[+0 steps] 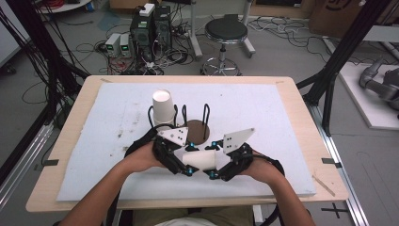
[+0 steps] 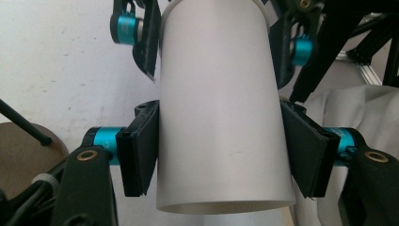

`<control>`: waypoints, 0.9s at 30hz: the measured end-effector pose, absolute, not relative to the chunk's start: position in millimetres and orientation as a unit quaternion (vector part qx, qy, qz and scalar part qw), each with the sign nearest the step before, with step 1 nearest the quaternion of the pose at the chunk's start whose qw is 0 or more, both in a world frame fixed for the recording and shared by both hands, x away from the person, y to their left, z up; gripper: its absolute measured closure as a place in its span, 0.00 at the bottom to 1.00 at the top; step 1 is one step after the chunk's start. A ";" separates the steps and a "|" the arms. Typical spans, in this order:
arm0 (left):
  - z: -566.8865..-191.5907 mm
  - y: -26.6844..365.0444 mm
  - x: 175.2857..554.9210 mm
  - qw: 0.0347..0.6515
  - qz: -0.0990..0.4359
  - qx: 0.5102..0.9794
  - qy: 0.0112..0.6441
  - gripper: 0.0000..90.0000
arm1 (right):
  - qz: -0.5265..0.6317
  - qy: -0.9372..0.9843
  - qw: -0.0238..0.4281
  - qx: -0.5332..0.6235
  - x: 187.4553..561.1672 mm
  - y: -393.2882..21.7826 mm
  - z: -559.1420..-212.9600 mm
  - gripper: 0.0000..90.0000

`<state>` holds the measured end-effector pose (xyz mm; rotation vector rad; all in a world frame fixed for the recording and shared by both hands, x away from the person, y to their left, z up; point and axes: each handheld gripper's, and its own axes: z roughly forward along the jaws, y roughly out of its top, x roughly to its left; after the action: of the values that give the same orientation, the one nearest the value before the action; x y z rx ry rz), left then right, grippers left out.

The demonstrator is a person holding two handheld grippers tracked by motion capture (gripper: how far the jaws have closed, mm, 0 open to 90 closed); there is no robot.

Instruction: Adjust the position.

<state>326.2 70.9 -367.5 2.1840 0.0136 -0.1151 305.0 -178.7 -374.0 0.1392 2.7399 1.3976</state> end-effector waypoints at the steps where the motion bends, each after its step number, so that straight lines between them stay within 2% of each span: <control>1: -367.5 70.9 326.2 0.459 -0.047 0.887 0.006 0.38 | 0.454 0.889 0.031 0.045 305.0 -178.7 -374.0 0.24; 6: -372.0 80.1 328.7 0.523 -0.053 0.850 0.029 0.38 | 0.523 0.849 0.017 0.070 308.5 -193.6 -366.3 0.23; 12: -376.9 86.6 331.3 0.580 -0.055 0.811 0.048 0.39 | 0.563 0.821 0.022 0.089 312.2 -207.7 -360.5 0.23; 23: -383.5 81.0 328.9 0.611 -0.069 0.787 0.042 0.39 | 0.567 0.819 0.003 0.087 312.8 -202.4 -367.4 0.23; 27: -383.3 80.0 328.6 0.617 -0.069 0.783 0.038 0.39 | 0.576 0.814 -0.005 0.081 314.6 -205.3 -367.0 0.30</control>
<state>328.6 80.0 -383.3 1.8029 0.0886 -0.1586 314.6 -205.3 -367.0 0.2564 2.5648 1.8141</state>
